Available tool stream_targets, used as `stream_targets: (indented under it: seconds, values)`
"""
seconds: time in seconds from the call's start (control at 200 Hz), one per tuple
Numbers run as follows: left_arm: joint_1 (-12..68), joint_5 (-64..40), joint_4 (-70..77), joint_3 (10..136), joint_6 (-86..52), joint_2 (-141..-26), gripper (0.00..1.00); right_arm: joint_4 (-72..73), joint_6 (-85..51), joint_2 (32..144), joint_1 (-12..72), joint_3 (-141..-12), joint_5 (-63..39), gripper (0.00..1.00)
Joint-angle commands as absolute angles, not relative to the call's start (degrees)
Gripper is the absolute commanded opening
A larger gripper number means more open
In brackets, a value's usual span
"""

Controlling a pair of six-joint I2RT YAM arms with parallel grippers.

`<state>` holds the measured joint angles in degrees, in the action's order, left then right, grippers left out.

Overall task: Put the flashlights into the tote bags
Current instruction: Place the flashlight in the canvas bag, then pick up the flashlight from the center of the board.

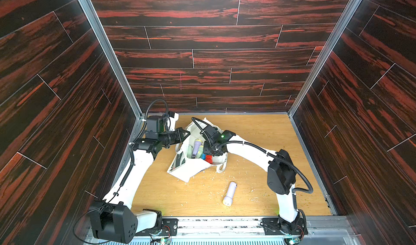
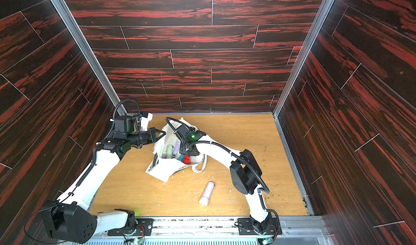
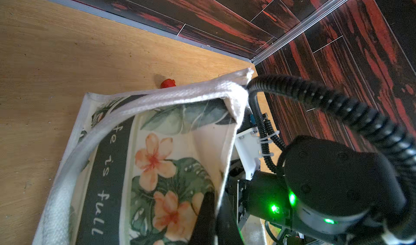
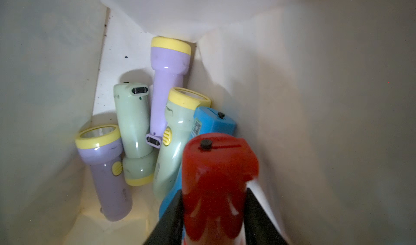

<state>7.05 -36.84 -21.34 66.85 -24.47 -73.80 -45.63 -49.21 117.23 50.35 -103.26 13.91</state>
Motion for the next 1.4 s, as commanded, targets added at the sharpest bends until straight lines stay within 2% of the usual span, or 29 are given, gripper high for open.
stream_targets:
  seconds: [0.0,0.386,0.726,0.852,0.977,1.263,1.393]
  values:
    - [6.9,-37.9,-18.6,67.6,-24.3,-72.2,0.0,-50.5,-49.2,118.7,49.7,-106.4,14.3,0.5]
    - [6.9,-34.9,-20.4,68.1,-23.5,-72.1,0.0,-51.8,-46.3,114.6,49.5,-113.5,15.9,0.6]
    - [6.6,-17.9,-28.0,70.1,-21.3,-73.0,0.0,-41.8,-42.1,94.8,50.5,-97.5,20.6,0.59]
    - [6.4,-11.8,-29.3,70.2,-21.0,-72.6,0.0,-44.2,-47.5,89.2,50.8,-89.6,23.5,0.53]
    - [6.3,-6.8,-30.4,70.2,-21.2,-72.1,0.0,-46.7,-55.8,84.4,51.9,-80.4,25.3,0.53]
    - [6.3,3.2,-32.4,70.8,-20.7,-71.6,0.0,-52.9,-74.4,77.8,56.8,-63.7,22.9,0.51]
    - [6.3,7.6,-35.2,70.9,-20.5,-71.3,0.0,-51.9,-78.8,77.0,58.5,-58.1,19.6,0.49]
